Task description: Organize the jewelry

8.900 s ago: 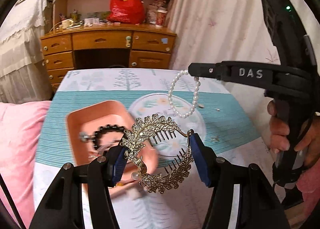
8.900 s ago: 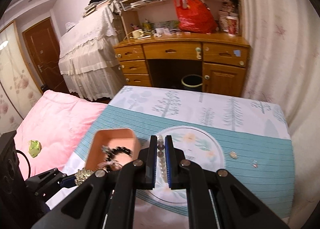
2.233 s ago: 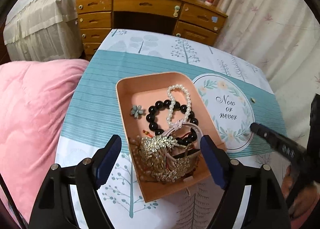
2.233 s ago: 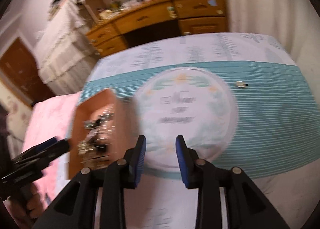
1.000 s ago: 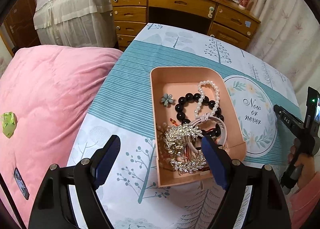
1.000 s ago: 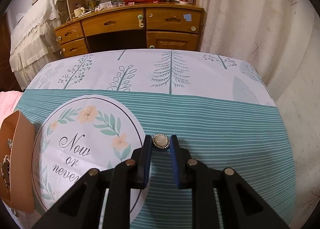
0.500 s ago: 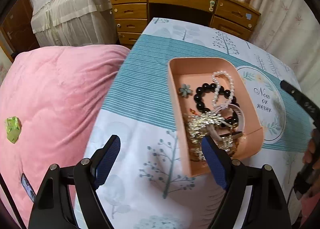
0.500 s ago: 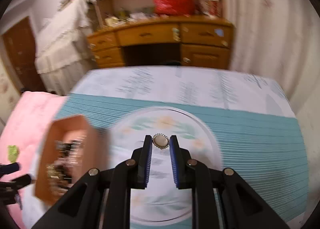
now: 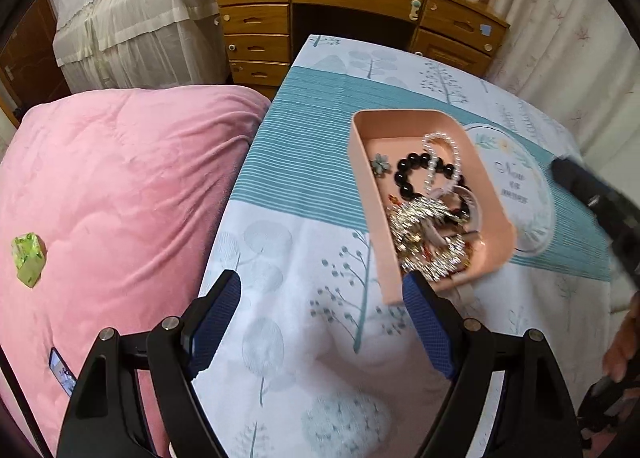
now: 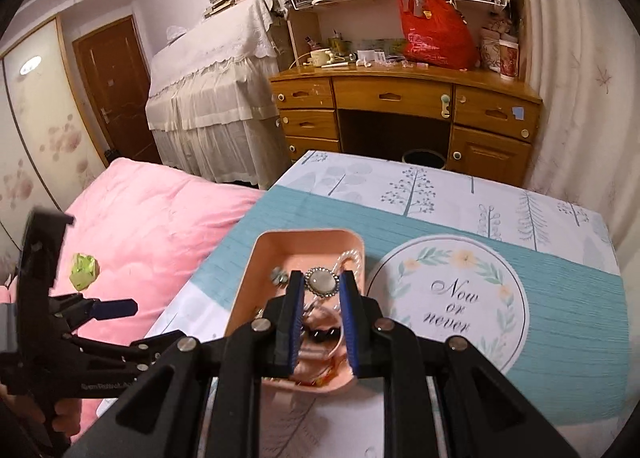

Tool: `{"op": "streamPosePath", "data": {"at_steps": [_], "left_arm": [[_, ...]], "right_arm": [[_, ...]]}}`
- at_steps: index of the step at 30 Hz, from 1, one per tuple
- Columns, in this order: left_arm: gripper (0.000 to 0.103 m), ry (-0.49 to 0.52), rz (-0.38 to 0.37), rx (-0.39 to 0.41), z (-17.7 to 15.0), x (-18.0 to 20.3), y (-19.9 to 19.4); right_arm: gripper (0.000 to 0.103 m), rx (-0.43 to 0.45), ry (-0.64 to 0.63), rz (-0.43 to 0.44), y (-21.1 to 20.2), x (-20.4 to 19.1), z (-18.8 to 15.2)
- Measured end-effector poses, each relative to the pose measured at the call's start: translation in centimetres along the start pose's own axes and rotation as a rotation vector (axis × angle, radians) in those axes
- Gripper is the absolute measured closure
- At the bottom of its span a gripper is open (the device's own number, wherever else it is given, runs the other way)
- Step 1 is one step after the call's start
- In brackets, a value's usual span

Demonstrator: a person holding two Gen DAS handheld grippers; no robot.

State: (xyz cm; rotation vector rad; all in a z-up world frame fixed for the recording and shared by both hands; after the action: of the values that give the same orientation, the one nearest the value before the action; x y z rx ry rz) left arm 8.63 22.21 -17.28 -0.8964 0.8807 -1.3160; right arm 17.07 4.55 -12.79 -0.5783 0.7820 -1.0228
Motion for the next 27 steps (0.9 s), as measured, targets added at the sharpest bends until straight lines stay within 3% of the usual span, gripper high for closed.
{"op": "streamPosePath", "data": {"at_steps": [1,2,5,7,13,16,19,25,27], "left_arm": [[0.021,0.006,0.004,0.000,-0.1,0.2,-0.6],[0.021,0.015,0.012,0.005,-0.2,0.4,-1.2],[0.021,0.047,0.038,0.030,-0.5,1.4,-3.5],[0.021,0.058,0.056,0.043,-0.8,2.2,-5.0],[0.021,0.074,0.064,0.020,-3.3,5.6,-8.8],[0.021,0.106,0.030,0.030,-4.7,8.0,-10.8],[0.021,0.182,0.053,0.062,-5.9,10.7,-13.2],[0.021,0.277,0.065,0.100,-6.9,14.4,-17.0],[0.013,0.294,0.063,0.121,-7.1,15.3,-18.0]], "right_arm": [[0.064,-0.036,0.006,-0.017,0.2,0.1,-0.1],[0.058,-0.070,0.019,-0.040,0.0,0.1,-0.5],[0.046,-0.040,0.044,-0.030,-2.1,0.3,-0.8],[0.029,-0.039,0.049,-0.035,-3.5,0.7,-1.4],[0.024,-0.111,0.063,-0.098,-8.1,2.8,-5.3],[0.014,-0.161,0.143,-0.115,-10.9,4.4,-8.1],[0.006,-0.212,0.225,-0.132,-13.3,5.9,-10.7],[0.004,-0.234,0.352,-0.198,-18.2,8.3,-14.3],[0.004,-0.229,0.409,-0.166,-19.2,8.3,-14.5]]}}
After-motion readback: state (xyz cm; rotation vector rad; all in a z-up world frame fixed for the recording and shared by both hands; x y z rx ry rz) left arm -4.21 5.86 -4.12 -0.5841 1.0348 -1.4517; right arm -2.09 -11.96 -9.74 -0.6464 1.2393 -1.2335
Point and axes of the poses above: each gripper's, at about its wrist camera, not at the fingertips, and y roughly the way its jaws point, x to its right, z to its top, the point moved 5 cm from there along y, roughly the way its jaws point, and after that the axes turned 14 degrees about y, right-handed, at the moved point
